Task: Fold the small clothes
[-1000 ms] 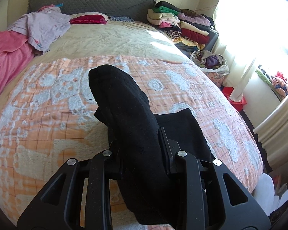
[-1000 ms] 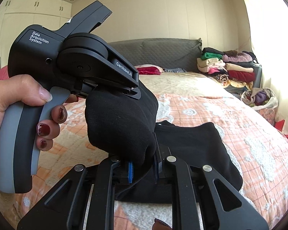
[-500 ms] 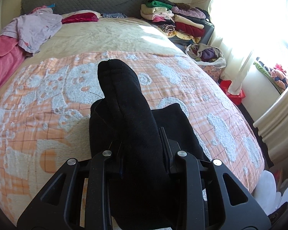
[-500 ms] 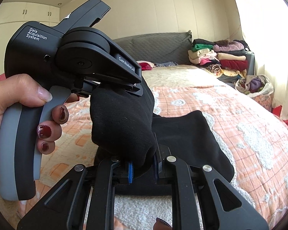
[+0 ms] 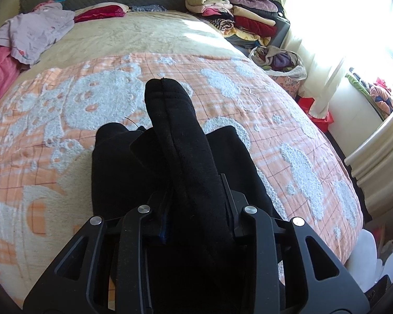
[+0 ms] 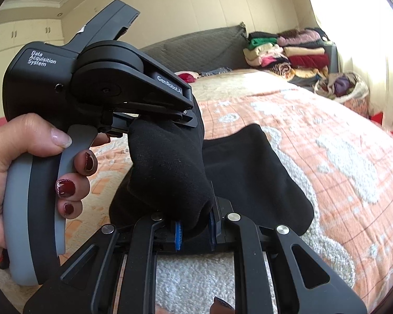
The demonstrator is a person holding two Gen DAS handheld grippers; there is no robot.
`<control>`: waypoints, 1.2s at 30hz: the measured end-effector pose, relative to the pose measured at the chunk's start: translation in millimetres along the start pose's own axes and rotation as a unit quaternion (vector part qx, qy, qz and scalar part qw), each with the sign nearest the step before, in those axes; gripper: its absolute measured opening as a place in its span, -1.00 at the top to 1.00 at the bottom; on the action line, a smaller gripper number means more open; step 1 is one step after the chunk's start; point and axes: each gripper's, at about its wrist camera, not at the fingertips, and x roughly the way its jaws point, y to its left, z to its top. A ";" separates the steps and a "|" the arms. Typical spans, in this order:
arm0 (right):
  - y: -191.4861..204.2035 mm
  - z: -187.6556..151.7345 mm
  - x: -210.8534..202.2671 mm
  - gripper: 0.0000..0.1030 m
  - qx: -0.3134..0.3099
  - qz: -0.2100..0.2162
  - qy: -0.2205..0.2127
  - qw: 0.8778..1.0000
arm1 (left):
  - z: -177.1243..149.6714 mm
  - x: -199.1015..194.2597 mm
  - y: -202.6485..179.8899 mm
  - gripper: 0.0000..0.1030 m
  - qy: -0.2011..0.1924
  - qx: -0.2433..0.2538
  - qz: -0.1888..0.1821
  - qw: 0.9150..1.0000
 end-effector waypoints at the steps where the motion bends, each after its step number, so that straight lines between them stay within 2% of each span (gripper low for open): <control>1: -2.3 -0.8 0.9 0.73 0.005 0.001 0.002 1.000 | -0.4 2.0 -1.0 0.54 0.001 0.000 -0.001 1.000; 7: -14.4 -2.4 9.1 0.72 0.027 0.003 0.010 1.000 | -1.7 15.4 -8.3 0.45 0.006 0.000 -0.015 1.000; 9: -14.3 -2.7 12.0 0.71 0.029 0.000 0.013 1.000 | -1.7 18.3 -9.3 0.32 0.005 -0.003 -0.026 1.000; 11: -16.7 -3.7 13.7 0.70 0.034 -0.001 0.016 0.999 | -2.3 22.2 -9.5 0.01 0.011 -0.008 -0.046 0.999; 14: -27.9 -5.2 19.1 0.66 0.061 0.000 0.027 0.998 | -3.8 22.8 -7.2 -0.17 0.011 -0.016 -0.078 0.997; 18: -52.4 -11.2 22.7 0.44 0.116 0.008 0.044 0.992 | -5.9 12.6 -3.0 -0.18 -0.007 -0.008 -0.081 0.997; 22: -70.9 -10.7 18.5 0.34 0.167 0.050 0.053 0.983 | -11.1 2.2 14.1 -0.18 -0.019 -0.006 -0.054 0.998; 27: -81.1 11.8 11.0 -0.09 0.183 0.092 0.050 0.978 | -23.6 -2.3 37.2 -0.18 -0.018 0.001 -0.018 1.000; 30: -93.6 25.9 18.5 -0.32 0.200 0.123 0.069 0.970 | -33.3 -1.2 47.7 -0.18 -0.013 0.001 -0.022 1.000; 31: -98.0 33.1 28.8 -0.33 0.206 0.137 0.091 0.965 | -35.3 -1.1 48.4 -0.18 -0.012 0.004 -0.023 1.000; 33: -102.4 43.2 41.2 -0.33 0.203 0.143 0.107 0.963 | -38.5 -1.2 47.9 -0.18 -0.013 0.012 -0.022 1.000; 36: -101.1 57.1 64.7 -0.32 0.178 0.125 0.150 0.964 | -40.6 -2.6 45.8 -0.19 -0.013 0.019 -0.022 0.999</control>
